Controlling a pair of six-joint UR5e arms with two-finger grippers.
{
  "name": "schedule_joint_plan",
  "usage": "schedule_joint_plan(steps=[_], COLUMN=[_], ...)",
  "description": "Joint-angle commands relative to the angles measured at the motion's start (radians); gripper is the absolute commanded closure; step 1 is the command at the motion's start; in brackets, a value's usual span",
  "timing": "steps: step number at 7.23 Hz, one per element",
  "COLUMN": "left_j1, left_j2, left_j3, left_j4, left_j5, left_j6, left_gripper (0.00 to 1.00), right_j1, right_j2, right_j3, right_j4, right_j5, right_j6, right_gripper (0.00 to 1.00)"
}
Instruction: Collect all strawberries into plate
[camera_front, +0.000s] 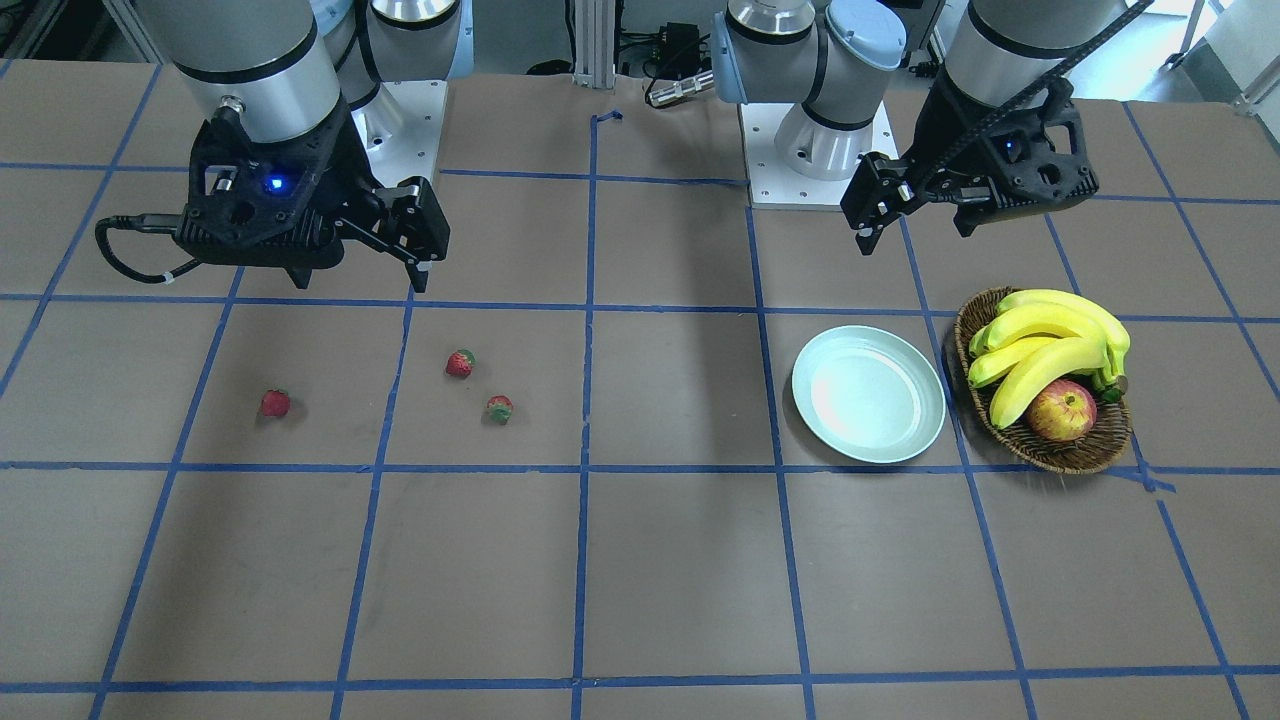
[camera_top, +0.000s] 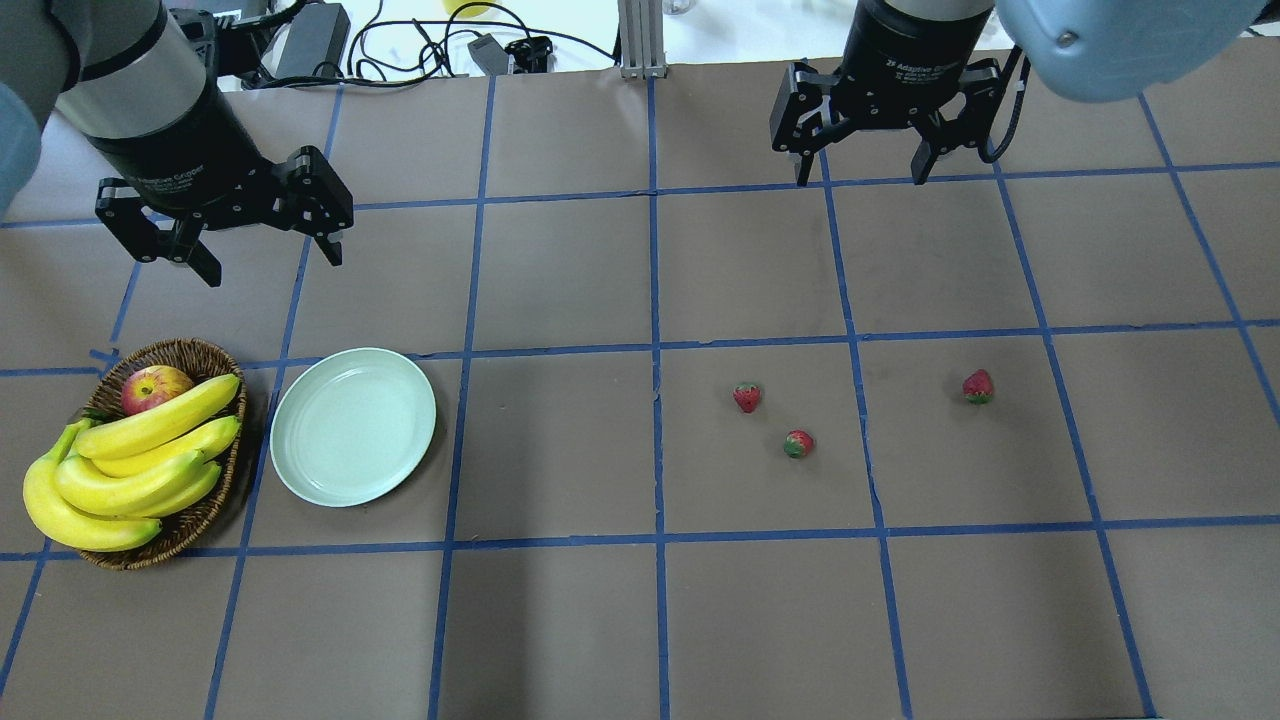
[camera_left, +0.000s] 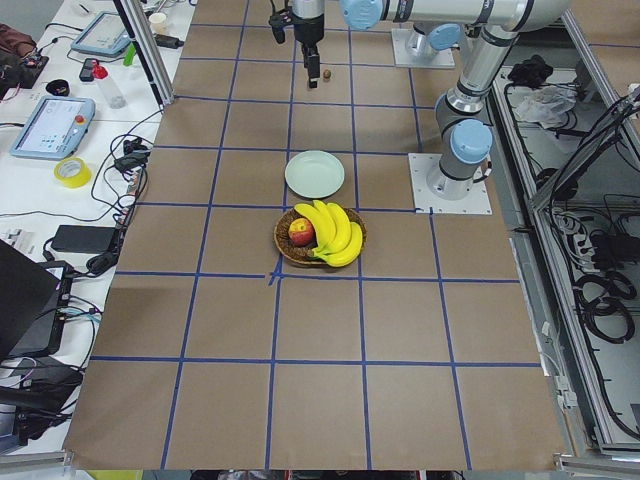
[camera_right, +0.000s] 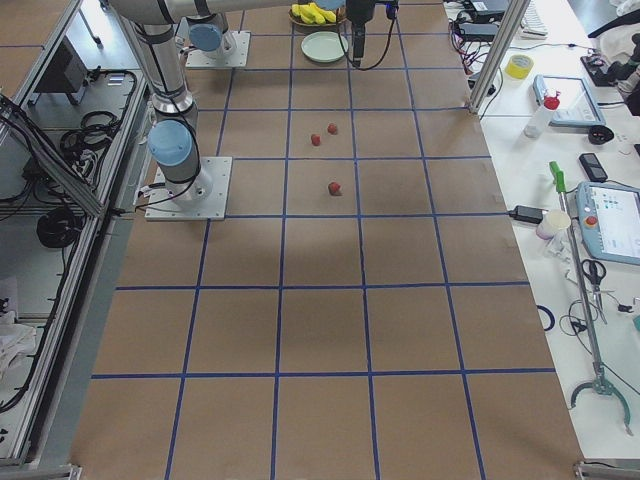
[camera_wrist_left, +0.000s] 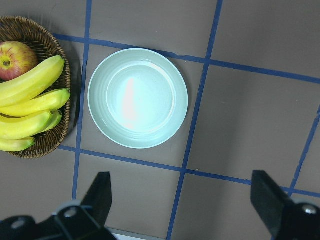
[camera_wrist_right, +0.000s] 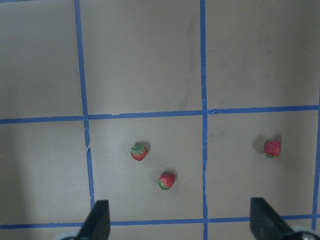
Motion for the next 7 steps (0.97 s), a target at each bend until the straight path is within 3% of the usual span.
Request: schedule_joint_plan(steps=[1,7], left_j1=[0.011,0.013], left_j2=[-0.003,0.012], left_j3=[-0.017,-0.032], left_j4=[0.010,0.009], left_j5=[-0.008,0.000], left_j6=[-0.011,0.004], left_gripper=[0.00,0.00], right_j1=[-0.001,-0.001], right_j2=[0.000,-0.001], right_j3=[0.000,0.002], right_j4=[0.001,0.004], right_j5=[0.001,-0.005], right_j6=[-0.002,-0.003], right_gripper=[0.00,0.00])
